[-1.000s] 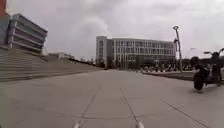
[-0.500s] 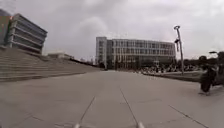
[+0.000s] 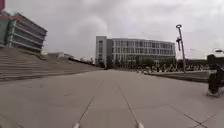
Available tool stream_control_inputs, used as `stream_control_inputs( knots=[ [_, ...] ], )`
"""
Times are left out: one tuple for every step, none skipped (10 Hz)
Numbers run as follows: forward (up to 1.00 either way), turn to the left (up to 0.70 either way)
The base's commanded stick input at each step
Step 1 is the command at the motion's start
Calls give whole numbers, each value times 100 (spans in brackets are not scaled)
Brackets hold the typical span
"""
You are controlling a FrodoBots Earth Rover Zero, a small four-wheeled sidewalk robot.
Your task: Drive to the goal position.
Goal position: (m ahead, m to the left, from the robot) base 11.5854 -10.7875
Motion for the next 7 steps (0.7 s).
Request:
stream_control_inputs(
  knots=[
    [50, 0],
    [50, 0],
    [50, 0],
    [50, 0],
    [50, 0],
    [50, 0],
    [50, 0]
  ],
)
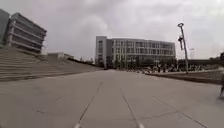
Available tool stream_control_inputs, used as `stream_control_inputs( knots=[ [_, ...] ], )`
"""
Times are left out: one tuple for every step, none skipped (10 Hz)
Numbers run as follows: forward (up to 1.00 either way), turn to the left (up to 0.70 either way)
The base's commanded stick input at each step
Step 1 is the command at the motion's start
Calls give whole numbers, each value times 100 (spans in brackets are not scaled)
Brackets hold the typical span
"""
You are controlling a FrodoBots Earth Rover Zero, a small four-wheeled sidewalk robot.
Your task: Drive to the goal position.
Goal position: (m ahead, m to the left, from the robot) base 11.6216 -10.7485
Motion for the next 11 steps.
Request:
stream_control_inputs(
  knots=[
    [50, 0],
    [50, 0],
    [50, 0],
    [50, 0],
    [50, 0],
    [50, 0],
    [50, 0],
    [50, 0],
    [50, 0],
    [50, 0],
    [50, 0]
  ],
)
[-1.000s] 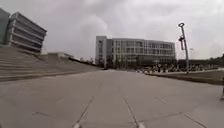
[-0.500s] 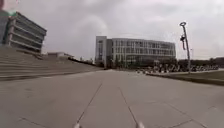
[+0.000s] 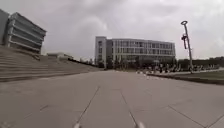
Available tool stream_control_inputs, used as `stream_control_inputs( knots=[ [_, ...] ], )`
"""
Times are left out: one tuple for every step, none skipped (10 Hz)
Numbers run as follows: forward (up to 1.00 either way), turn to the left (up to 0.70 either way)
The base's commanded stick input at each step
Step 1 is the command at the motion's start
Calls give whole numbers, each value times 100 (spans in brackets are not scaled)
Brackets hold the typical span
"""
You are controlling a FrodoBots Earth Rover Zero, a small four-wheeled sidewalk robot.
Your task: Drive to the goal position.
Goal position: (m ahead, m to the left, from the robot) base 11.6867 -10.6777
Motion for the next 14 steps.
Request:
stream_control_inputs(
  knots=[
    [50, 0],
    [50, 0],
    [50, 0],
    [50, 0],
    [50, 0],
    [50, 0],
    [50, 0],
    [50, 0],
    [50, 0],
    [50, 0],
    [50, 0],
    [50, 0],
    [50, 0],
    [50, 0]
  ],
)
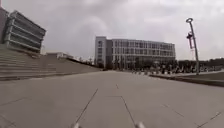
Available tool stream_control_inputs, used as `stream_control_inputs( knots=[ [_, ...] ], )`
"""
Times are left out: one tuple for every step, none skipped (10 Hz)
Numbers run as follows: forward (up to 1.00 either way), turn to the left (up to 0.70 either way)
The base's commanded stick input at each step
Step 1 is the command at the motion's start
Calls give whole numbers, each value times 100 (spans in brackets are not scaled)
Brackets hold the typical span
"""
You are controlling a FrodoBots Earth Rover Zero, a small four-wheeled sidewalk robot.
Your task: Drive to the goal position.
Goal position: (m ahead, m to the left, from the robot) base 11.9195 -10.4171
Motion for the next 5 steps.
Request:
stream_control_inputs(
  knots=[
    [50, 0],
    [50, 0],
    [50, 0],
    [50, 6],
    [50, 16]
  ],
)
